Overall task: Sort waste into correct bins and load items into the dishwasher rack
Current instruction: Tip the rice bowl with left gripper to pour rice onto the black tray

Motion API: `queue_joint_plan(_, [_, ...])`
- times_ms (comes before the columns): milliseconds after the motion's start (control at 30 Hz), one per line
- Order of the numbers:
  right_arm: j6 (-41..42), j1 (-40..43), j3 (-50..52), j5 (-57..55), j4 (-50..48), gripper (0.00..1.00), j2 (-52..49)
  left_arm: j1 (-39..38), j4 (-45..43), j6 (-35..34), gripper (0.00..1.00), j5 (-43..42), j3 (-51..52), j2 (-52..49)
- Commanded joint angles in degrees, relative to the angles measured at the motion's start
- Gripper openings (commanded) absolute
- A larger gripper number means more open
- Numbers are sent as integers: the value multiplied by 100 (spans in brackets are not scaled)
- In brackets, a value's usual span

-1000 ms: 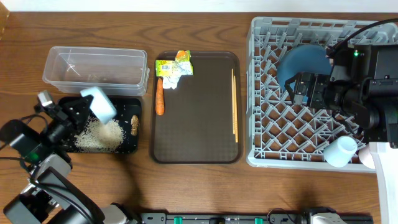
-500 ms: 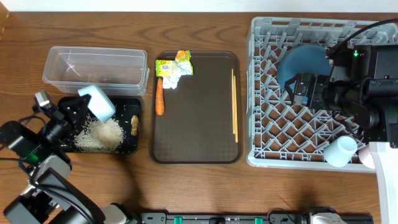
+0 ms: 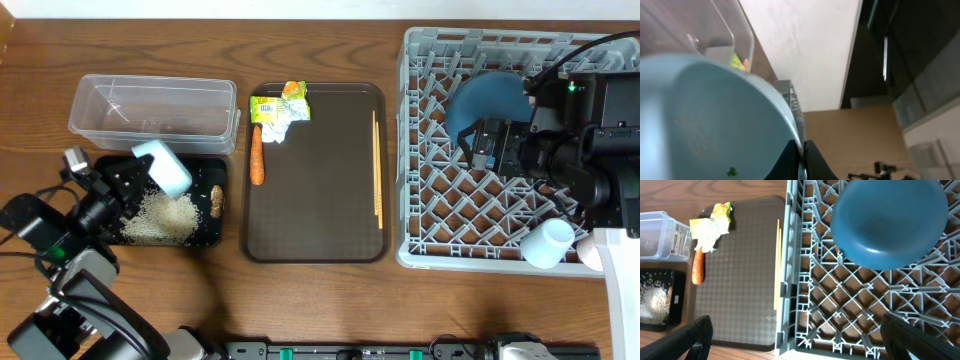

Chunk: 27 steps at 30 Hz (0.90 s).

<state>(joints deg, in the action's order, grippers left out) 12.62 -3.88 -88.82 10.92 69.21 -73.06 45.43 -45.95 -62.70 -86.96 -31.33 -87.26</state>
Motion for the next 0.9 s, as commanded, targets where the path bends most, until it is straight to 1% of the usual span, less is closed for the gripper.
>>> queue_joint_plan(0, [63,26,0,52,2,99,37,22,-236,409,6,-98,-37,42])
queue_joint_plan(33, [63,26,0,72,2,99,37,142,92,-61,6,269,-22,44])
queue_joint_plan(67, [61,26,0,114,2,99,37,103,422,-577,6,402,22,61])
queue_joint_plan(100, [61,26,0,118,7,99,37,-33,376,-535,6,170,46,59])
queue_joint_plan(133, [59,26,0,116,24,99,37,-149,109,-4,6,-184,46,57])
queue_joint_plan(167, [61,26,0,116,28,99,35,-157,-184,411,6,-321,46,46])
queue_joint_plan(200, [63,26,0,116,22,99,35,-50,-197,361,6,-179,46,46])
queue_joint_plan(233, [63,26,0,166,-22,99,37,63,223,-459,6,170,72,57])
queue_joint_plan(267, [61,26,0,186,-17,99,44,-2,219,-632,6,24,109,61])
queue_joint_plan(333, [59,26,0,175,28,99,42,-35,-177,46,6,-208,125,48])
queue_joint_plan(367, [61,26,0,179,28,99,42,85,-70,-72,6,61,127,46])
queue_joint_plan(400, [61,26,0,181,17,99,42,168,271,-546,6,319,136,48])
queue_joint_plan(433, [61,26,0,184,15,99,42,153,466,-817,6,354,166,74])
queue_joint_plan(467, [61,26,0,181,26,99,44,72,407,-621,6,238,205,94])
queue_joint_plan(500, [55,26,0,175,39,99,44,55,232,-87,6,101,214,94])
queue_joint_plan(533, [44,26,0,175,44,99,42,133,210,168,6,184,212,87])
queue_joint_plan(567, [44,26,0,179,35,99,42,243,481,-195,6,367,214,87])
queue_joint_plan(600, [44,26,0,181,22,99,42,249,787,-702,6,367,219,103])
queue_joint_plan(633, [44,26,0,181,24,99,44,153,780,-664,6,153,234,122])
queue_joint_plan(667, [39,26,0,175,31,99,46,57,509,-72,6,-96,238,131])
queue_joint_plan(700, [42,26,0,177,33,99,46,68,260,297,6,-129,238,127])
queue_joint_plan(733, [44,26,0,179,13,99,42,184,236,221,6,90,238,127])
queue_joint_plan(767, [46,26,0,199,-35,99,42,282,411,-291,6,243,240,127])
queue_joint_plan(800, [46,26,0,256,-61,99,42,278,509,-702,6,103,240,136])
queue_joint_plan(833, [44,26,0,304,-59,99,48,197,345,-476,7,-190,240,136])
queue_joint_plan(867, [44,26,0,304,-42,99,48,133,57,105,6,-326,243,133])
